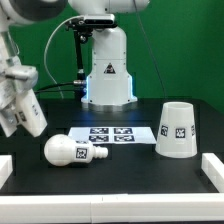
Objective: Assemble lamp
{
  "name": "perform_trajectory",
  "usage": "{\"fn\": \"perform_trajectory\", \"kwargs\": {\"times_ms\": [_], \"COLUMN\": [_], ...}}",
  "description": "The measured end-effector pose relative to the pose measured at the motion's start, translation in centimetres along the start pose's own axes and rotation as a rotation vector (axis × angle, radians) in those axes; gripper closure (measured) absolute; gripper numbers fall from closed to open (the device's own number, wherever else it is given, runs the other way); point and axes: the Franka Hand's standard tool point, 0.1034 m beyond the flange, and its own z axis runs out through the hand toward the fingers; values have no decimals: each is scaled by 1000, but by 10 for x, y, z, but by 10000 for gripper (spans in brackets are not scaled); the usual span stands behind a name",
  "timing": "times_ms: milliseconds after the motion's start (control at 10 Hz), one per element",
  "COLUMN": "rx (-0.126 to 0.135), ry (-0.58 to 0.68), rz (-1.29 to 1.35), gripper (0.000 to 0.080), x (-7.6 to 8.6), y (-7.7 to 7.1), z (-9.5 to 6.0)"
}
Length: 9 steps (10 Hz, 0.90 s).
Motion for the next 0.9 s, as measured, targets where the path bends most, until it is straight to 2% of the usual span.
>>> {"fn": "perform_trajectory", "kwargs": {"times_ms": [100,300,500,700,800,900], "rx": [9,9,3,-5,-29,-34], "ry": [-4,2,3,4,22,26], "rz": [-48,-257,-408,-538,-693,-841], "gripper": [489,489,489,489,489,489], "x": [-16,-41,-35,-40,-60,-78], "y": [-16,-37,-32,-35,-51,-64], "z": [-9,-11,-9,-10,-16,-17]}}
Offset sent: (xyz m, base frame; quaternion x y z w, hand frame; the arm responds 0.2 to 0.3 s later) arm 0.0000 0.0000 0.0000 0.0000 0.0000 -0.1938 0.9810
